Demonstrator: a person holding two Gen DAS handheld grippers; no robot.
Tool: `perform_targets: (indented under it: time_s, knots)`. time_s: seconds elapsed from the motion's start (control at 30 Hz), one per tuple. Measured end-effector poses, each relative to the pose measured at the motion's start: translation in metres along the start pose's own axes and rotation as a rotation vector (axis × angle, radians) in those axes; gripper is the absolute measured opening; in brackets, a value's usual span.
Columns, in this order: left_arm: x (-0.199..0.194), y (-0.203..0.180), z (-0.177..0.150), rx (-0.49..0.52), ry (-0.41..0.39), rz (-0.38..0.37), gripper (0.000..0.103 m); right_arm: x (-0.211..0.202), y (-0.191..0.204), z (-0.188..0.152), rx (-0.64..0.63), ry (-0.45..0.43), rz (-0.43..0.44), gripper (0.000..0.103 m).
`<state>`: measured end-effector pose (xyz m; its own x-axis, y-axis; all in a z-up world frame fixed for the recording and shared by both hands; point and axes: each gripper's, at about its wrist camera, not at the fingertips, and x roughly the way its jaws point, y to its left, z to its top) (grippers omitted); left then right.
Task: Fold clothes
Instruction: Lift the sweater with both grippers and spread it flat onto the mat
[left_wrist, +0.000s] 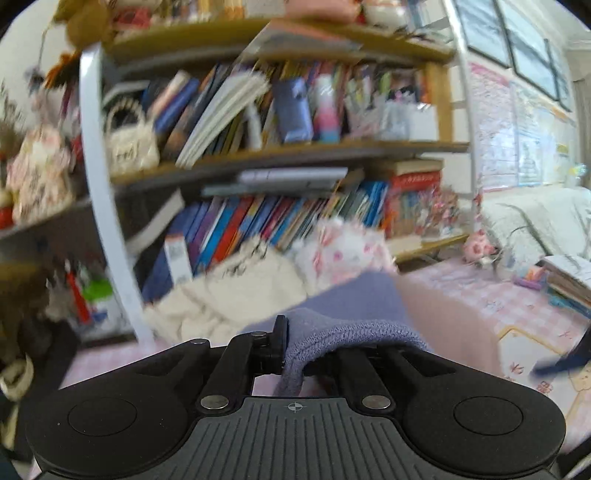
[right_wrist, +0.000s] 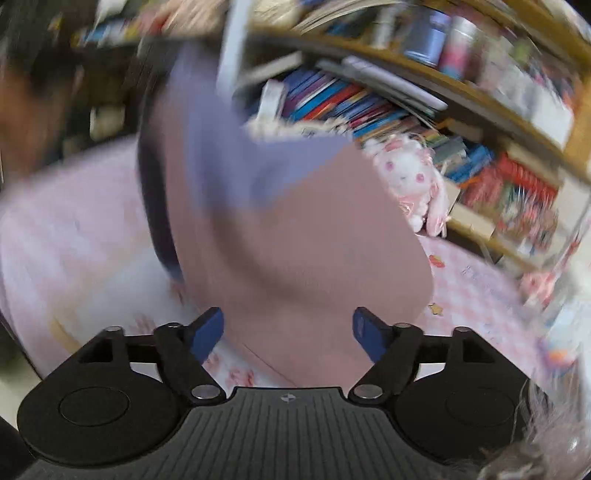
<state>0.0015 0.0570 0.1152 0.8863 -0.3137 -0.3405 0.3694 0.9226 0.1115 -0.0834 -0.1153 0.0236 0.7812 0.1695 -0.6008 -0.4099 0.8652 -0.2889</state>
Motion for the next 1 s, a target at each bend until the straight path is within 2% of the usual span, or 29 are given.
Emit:
perform_targets:
  time_s: [0.1,0.2,0.33,0.4,0.43,0.47,0.5,0.57,0.67,0.73,0.8,0.9,1.0]
  knots:
    - [-0.013,-0.002,0.013,0.012,-0.02,-0.01,0.005,0.023,0.038,-0.025,-0.094,0.034,-0.108,0.079]
    - [-0.025,-0.003,0.023,0.027,-0.042,-0.01,0.005,0.033,0.059,-0.045,-0.114,0.051,-0.102,0.079]
    - [-0.043,0.002,0.027,0.038,-0.068,-0.011,0.005,0.038,0.067,-0.05,-0.149,-0.003,-0.209,0.073]
    - [-0.048,0.009,0.027,0.022,-0.068,-0.013,0.005,0.04,0.06,-0.043,-0.1,-0.03,-0.242,0.057]
    - [-0.051,0.011,0.025,0.026,-0.069,-0.008,0.005,0.038,0.056,-0.038,-0.078,-0.049,-0.231,0.052]
    - [-0.053,0.014,0.024,0.035,-0.07,-0.001,0.005,0.035,0.051,-0.033,-0.057,-0.068,-0.223,0.023]
    - [-0.057,0.017,0.02,0.051,-0.074,0.013,0.005,0.028,0.046,-0.027,-0.039,-0.087,-0.225,0.008]
    - [-0.067,0.025,0.013,0.074,-0.084,0.044,0.005,0.003,0.027,-0.015,0.013,-0.144,-0.245,0.007]
    - [-0.08,0.05,0.006,0.017,-0.101,0.092,0.005,-0.051,-0.01,0.008,0.048,-0.248,-0.328,0.007]
    - [-0.095,0.063,0.009,-0.02,-0.138,0.113,0.005,-0.092,-0.03,0.027,0.026,-0.331,-0.388,0.006]
    - [-0.116,0.071,0.019,-0.038,-0.202,0.092,0.005,-0.132,-0.042,0.047,-0.065,-0.446,-0.434,0.006]
    - [-0.15,0.074,0.042,0.002,-0.317,0.083,0.005,-0.156,-0.056,0.066,-0.148,-0.532,-0.51,0.006]
    - [-0.183,0.08,0.066,-0.016,-0.437,0.059,0.005,-0.179,-0.071,0.084,-0.233,-0.616,-0.586,0.006]
